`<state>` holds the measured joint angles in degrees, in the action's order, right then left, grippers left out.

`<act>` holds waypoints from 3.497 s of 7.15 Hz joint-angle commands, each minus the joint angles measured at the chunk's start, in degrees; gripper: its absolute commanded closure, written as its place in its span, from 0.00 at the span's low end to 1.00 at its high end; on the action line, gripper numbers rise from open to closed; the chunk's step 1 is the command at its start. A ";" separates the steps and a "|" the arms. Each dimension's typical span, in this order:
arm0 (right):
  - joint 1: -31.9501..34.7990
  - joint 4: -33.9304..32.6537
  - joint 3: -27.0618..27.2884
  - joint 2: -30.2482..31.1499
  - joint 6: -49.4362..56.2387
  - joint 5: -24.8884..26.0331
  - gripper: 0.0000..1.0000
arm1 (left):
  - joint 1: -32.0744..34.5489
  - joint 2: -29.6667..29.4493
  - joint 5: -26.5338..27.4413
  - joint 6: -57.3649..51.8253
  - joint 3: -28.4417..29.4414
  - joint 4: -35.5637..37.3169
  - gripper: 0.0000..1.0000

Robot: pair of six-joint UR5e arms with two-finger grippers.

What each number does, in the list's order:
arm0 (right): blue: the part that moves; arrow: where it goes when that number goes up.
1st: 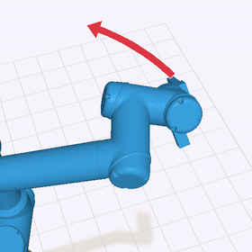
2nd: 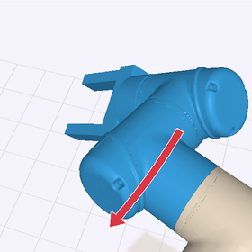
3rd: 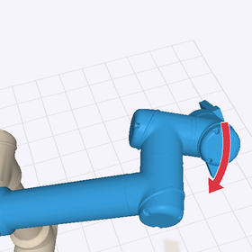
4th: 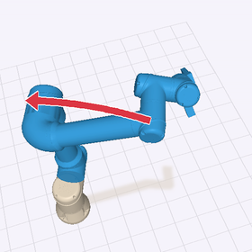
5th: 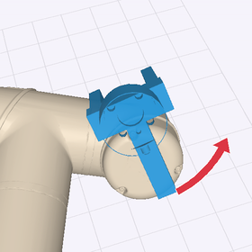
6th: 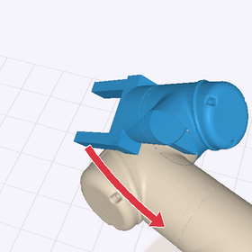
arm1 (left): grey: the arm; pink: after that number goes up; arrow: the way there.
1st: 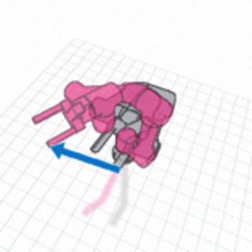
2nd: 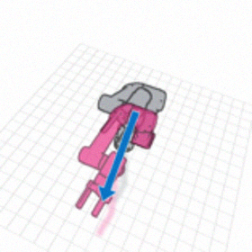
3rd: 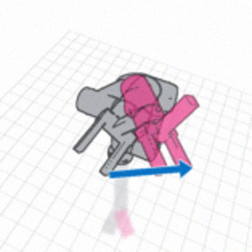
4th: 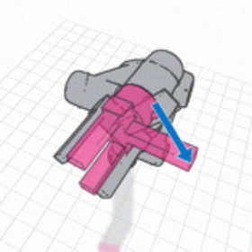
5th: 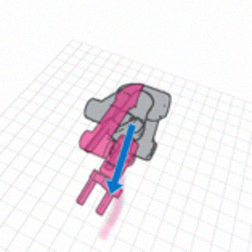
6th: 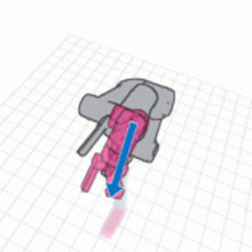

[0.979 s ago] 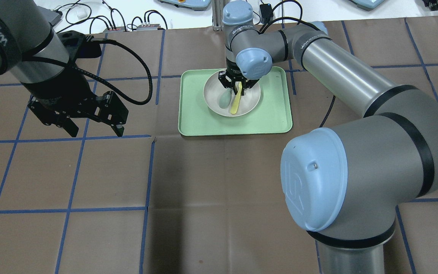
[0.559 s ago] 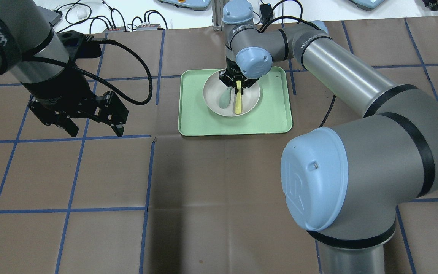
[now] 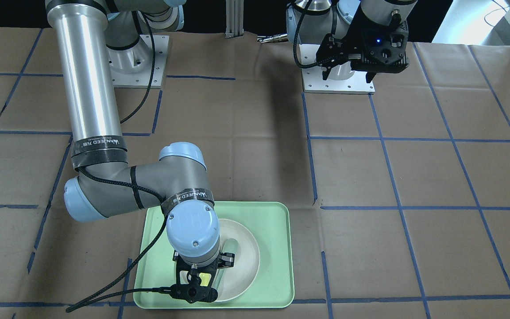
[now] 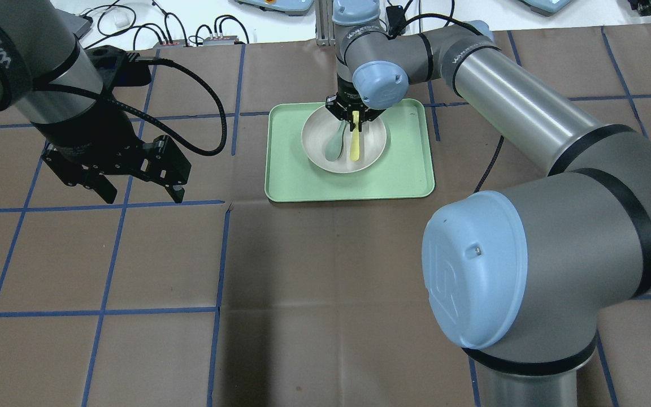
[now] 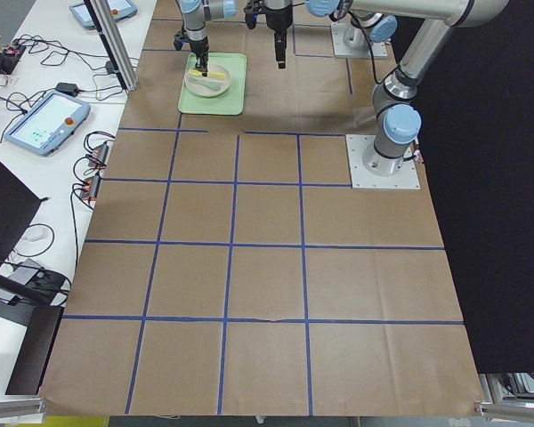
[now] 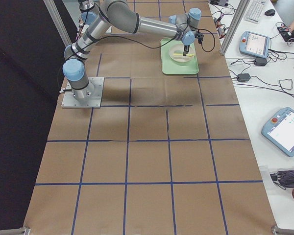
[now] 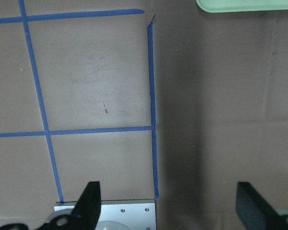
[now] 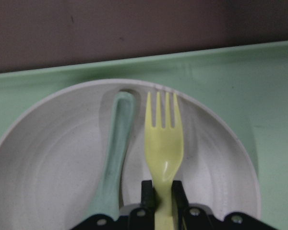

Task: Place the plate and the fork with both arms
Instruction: 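Lift the fork with the right gripper and carry it beside the plate, then lower the fork onto the tray and open the right gripper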

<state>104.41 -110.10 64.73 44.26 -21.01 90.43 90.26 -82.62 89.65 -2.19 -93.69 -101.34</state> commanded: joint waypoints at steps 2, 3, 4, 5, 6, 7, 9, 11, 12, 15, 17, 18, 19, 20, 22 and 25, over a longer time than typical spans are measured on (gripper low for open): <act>-0.17 3.49 0.92 5.83 0.35 -0.34 1.00 | 0.00 0.00 0.00 0.00 0.00 0.00 0.00; -0.78 3.49 1.02 5.84 1.57 0.09 1.00 | 0.00 0.00 0.00 0.00 0.00 0.00 0.00; -2.61 4.10 1.10 6.01 3.85 0.10 1.00 | 0.00 0.00 0.00 0.00 0.00 0.00 0.00; -4.81 5.33 1.10 6.19 7.18 0.18 1.00 | 0.00 0.00 0.00 0.00 0.00 0.00 0.00; -6.92 6.56 1.37 6.27 10.69 0.10 1.00 | 0.00 0.00 0.00 0.00 0.00 0.00 0.00; -8.85 6.22 3.46 6.36 14.21 -0.25 1.00 | 0.00 0.00 0.00 0.00 0.00 0.00 0.00; -10.98 2.64 8.90 6.02 16.09 -0.87 1.00 | 0.00 0.00 0.00 0.00 0.00 0.00 0.00; -10.72 -2.12 10.59 4.44 15.74 -0.87 1.00 | 0.00 0.00 0.00 0.00 0.00 0.00 0.00; -10.37 -2.22 10.60 3.73 15.74 -0.87 1.00 | 0.00 0.00 0.00 0.00 0.00 0.00 0.00; -10.28 -2.22 10.07 3.64 15.21 -0.87 0.92 | 0.00 0.00 0.00 0.00 0.00 0.00 0.00; -10.28 -2.05 9.81 4.33 15.21 -0.78 0.00 | 0.00 0.00 0.00 0.00 0.00 0.00 0.00; -10.54 -1.43 9.72 5.47 15.21 -0.78 0.00 | 0.00 0.00 0.00 0.00 0.00 0.00 0.00; -10.54 -1.17 9.80 7.75 15.30 -0.69 0.00 | 0.00 0.00 0.00 0.00 0.00 0.00 0.00; -10.80 0.23 10.15 10.03 16.43 -0.69 0.00 | 0.00 0.00 0.09 0.00 0.00 0.00 0.00; -12.03 6.87 11.21 17.40 20.99 -0.34 0.00 | 0.00 0.00 0.00 0.00 0.00 0.00 0.00; -15.99 21.56 14.98 34.61 24.80 -0.25 0.00 | 0.00 0.00 0.09 0.00 0.00 0.00 0.00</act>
<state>89.09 -93.47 78.08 71.84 3.41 90.10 90.27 -82.60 89.70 -2.20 -93.69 -101.34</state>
